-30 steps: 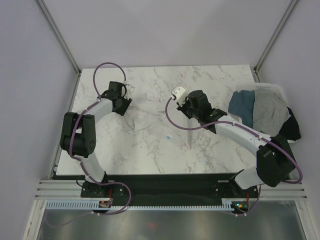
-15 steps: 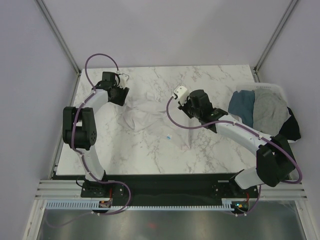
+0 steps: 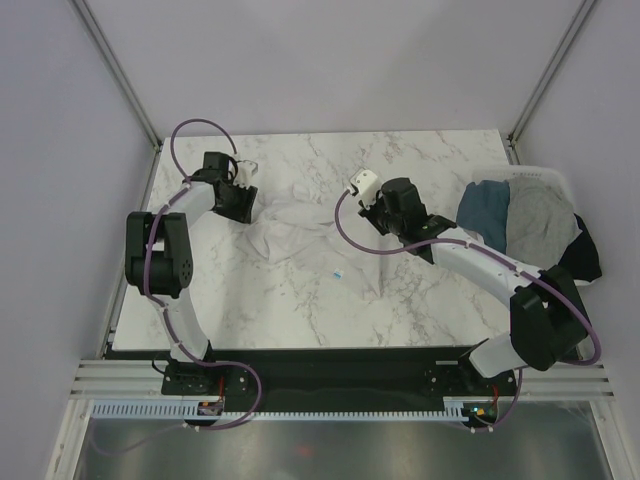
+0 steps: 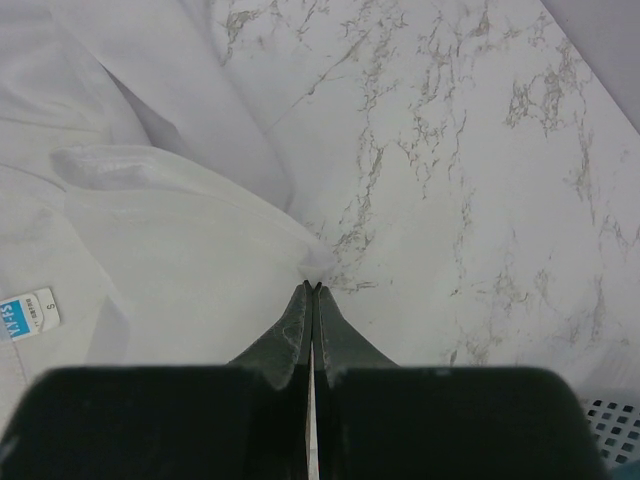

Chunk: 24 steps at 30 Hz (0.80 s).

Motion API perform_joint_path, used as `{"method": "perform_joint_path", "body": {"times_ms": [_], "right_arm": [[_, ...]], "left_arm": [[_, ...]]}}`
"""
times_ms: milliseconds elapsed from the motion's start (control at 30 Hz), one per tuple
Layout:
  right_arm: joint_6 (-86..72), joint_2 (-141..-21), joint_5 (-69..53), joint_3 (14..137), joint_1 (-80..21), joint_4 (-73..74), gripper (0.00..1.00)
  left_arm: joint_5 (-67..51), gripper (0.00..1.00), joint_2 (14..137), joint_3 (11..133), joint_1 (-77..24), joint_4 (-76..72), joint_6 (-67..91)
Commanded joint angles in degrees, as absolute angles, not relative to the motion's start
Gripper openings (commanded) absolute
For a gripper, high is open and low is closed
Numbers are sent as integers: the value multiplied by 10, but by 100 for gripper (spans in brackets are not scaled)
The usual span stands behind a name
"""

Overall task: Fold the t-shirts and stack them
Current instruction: Flatten the tshirt out

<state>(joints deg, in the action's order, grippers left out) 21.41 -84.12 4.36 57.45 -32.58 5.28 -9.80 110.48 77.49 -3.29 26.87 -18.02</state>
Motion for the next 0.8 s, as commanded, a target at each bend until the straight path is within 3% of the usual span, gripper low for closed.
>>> {"method": "perform_joint_path", "body": {"times_ms": [0, 200, 333, 533, 667, 767], "right_arm": [[203, -846, 45, 578, -323, 33, 0], [201, -839, 45, 573, -316, 33, 0], [200, -839, 42, 571, -314, 32, 0], [200, -837, 42, 571, -311, 32, 0], [199, -835, 41, 569, -309, 31, 0], [202, -831, 46, 565, -307, 28, 0]], "left_arm": [[-127, 59, 1074, 775, -29, 280, -159], [-136, 58, 1066, 763, -28, 284, -158], [-134, 50, 1082, 766, -27, 284, -161], [-143, 31, 1084, 772, -24, 283, -155], [-139, 2, 1074, 769, -22, 284, -155], [-129, 2, 1052, 766, -21, 287, -159]]}}
